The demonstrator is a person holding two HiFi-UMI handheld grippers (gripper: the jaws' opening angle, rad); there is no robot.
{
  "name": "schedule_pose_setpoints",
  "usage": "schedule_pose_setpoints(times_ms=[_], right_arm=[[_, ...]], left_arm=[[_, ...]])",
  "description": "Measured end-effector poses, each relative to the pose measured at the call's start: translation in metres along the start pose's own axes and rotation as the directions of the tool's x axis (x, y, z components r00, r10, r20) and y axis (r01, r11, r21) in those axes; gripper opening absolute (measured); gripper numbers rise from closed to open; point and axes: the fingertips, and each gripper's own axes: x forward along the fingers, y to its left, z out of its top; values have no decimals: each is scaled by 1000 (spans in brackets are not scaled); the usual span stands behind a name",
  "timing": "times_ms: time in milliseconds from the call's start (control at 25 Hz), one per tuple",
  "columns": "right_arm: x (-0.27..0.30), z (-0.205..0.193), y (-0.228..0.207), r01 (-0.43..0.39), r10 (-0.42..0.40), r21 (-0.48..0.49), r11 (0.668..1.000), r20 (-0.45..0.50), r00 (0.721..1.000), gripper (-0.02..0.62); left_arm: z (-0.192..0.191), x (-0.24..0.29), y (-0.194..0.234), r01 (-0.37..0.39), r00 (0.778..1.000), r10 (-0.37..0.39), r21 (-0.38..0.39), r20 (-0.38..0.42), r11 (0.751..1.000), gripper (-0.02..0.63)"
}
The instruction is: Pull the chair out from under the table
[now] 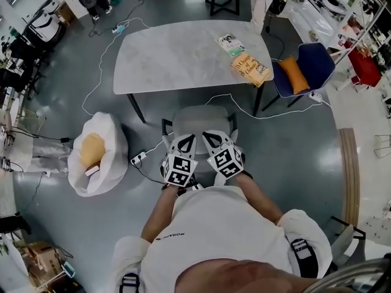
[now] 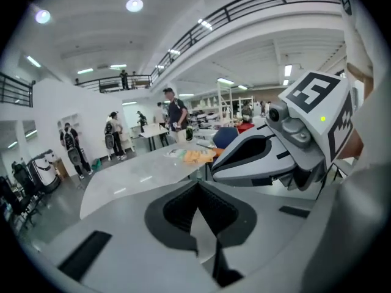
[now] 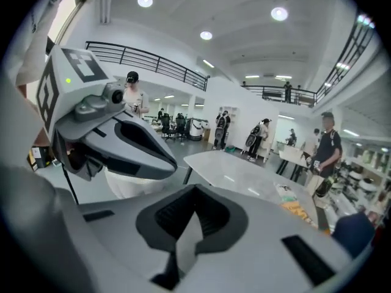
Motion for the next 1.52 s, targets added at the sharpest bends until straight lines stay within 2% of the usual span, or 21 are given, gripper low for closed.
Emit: schedule_pose_setpoints(times_ms=[240, 520, 680, 1080, 1520], right_arm=[[-9, 30, -16, 56, -62, 72, 996, 77, 995, 12], [-34, 70, -40, 116, -147, 173, 978, 185, 972, 12], [-46, 81, -50, 136, -183, 208, 969, 224, 957, 12], [-75, 116, -63, 147, -236, 273, 951, 327, 915, 12], [-101, 150, -66, 114, -241, 302, 946, 427, 871, 12]], left_arm=[[29, -12, 12, -40, 995, 46, -78, 84, 996, 5], [71, -30, 22, -72, 973, 109, -180, 205, 981, 5], [88, -36, 23, -92, 958, 142, -201, 249, 975, 5], [131, -59, 26, -84, 912, 179, -259, 369, 962, 5], [161, -84, 28, -105, 865, 221, -269, 451, 957, 5]])
